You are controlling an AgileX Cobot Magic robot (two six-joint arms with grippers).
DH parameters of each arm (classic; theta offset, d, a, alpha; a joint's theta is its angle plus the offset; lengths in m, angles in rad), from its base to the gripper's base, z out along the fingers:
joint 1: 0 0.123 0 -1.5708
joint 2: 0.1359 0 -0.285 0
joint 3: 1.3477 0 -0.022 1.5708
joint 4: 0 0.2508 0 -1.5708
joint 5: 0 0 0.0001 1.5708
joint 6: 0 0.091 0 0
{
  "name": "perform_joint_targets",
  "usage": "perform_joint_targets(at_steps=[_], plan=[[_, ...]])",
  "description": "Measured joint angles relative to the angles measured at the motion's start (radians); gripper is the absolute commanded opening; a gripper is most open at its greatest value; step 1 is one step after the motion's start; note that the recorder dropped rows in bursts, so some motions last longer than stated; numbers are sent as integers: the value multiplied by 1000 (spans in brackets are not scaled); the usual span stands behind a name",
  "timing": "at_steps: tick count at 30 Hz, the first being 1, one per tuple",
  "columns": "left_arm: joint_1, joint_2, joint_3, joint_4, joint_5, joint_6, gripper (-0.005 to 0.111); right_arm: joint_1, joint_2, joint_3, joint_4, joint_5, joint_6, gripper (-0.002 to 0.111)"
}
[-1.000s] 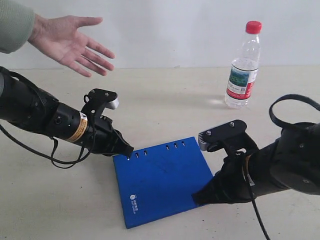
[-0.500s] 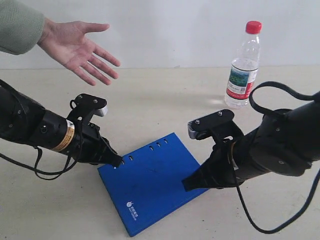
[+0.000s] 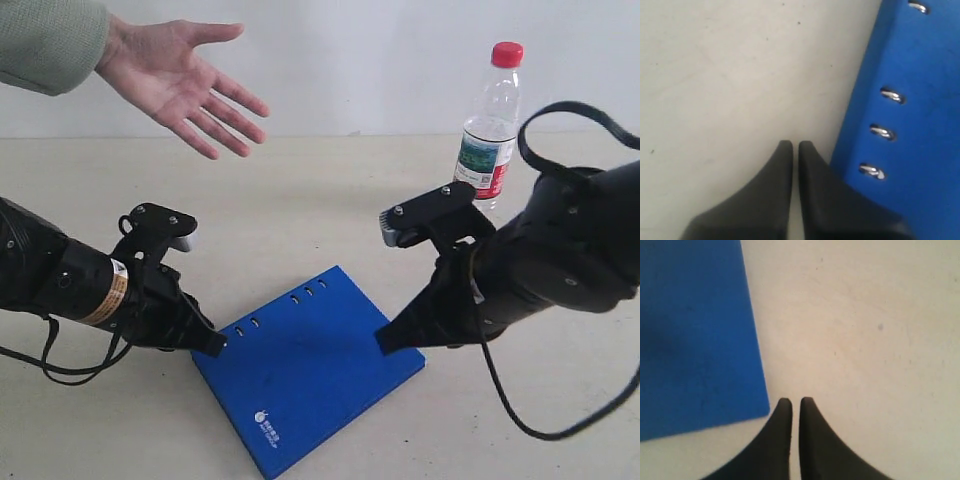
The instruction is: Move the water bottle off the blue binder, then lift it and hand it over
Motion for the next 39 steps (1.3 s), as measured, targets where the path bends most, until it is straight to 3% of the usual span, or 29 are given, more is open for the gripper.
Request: perform_joint_targets(at_steps=[5,15,23,39], plan=[[0,0,0,0,21,-3,4,2,-1,103,47,-48,-12,0],[0,-2,0,0,25,-7,4,10,94,99,83,-196,-36,0],[0,-15,34,0,11,-22,4,10,180,-52,84,-101,-67,0],[0,-23,91,-11,-233,-32,4,10,230,-218,183,15,-208,0]])
